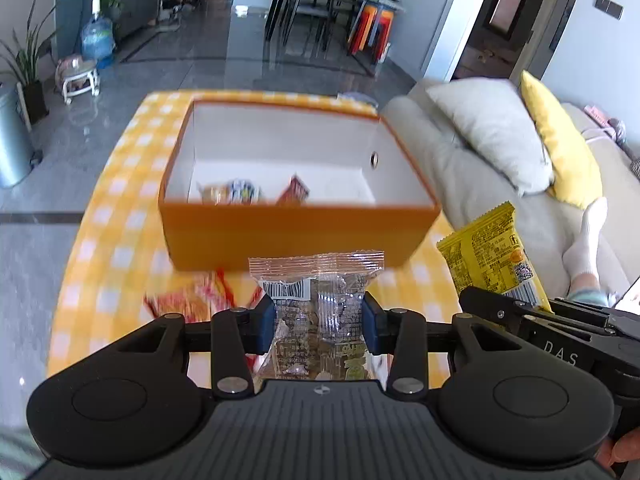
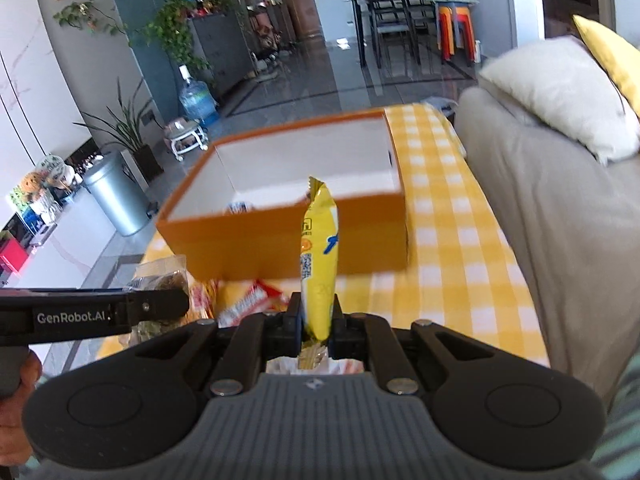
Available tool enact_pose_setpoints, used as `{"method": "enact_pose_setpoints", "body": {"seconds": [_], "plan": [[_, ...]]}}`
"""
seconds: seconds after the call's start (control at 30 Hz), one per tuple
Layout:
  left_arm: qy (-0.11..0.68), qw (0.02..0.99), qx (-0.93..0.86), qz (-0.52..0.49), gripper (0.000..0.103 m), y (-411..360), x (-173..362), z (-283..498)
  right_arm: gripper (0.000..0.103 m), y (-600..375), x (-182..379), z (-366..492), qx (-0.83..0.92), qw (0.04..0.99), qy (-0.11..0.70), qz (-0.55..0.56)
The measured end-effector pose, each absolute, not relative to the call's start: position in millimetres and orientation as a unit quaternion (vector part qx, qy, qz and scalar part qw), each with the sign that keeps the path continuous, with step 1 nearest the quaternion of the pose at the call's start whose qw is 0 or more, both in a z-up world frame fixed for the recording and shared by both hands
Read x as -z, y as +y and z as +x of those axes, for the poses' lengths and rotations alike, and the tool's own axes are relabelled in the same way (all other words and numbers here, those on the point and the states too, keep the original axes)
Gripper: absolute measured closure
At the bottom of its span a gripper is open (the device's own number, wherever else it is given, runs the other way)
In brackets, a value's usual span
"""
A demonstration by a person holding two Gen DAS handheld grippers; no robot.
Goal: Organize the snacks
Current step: 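Lift the yellow packet with right tool while left tool lifts the nut-snack bag, then lower both held bags into the orange box and open both tools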
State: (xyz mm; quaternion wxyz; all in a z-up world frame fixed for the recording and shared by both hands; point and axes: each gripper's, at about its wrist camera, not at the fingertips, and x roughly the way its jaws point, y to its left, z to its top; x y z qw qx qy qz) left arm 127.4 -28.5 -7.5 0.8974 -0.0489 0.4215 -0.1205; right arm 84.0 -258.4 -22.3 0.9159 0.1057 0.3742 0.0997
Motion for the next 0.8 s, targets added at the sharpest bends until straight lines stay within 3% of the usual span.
{"method": "enact_pose_setpoints", "body": {"seconds": [0.4, 0.8], "plan": [[0.389, 0.91, 0.137, -0.046, 0.056, -36, -33, 215, 0.097, -252, -24, 176, -0.124, 0.924, 0.35, 0.086], [0.455, 0.881, 0.131, -0.007, 0.056, -58, 21, 302, 0.097, -237, 23, 283, -0.089, 0.897, 0.433, -0.028]]}}
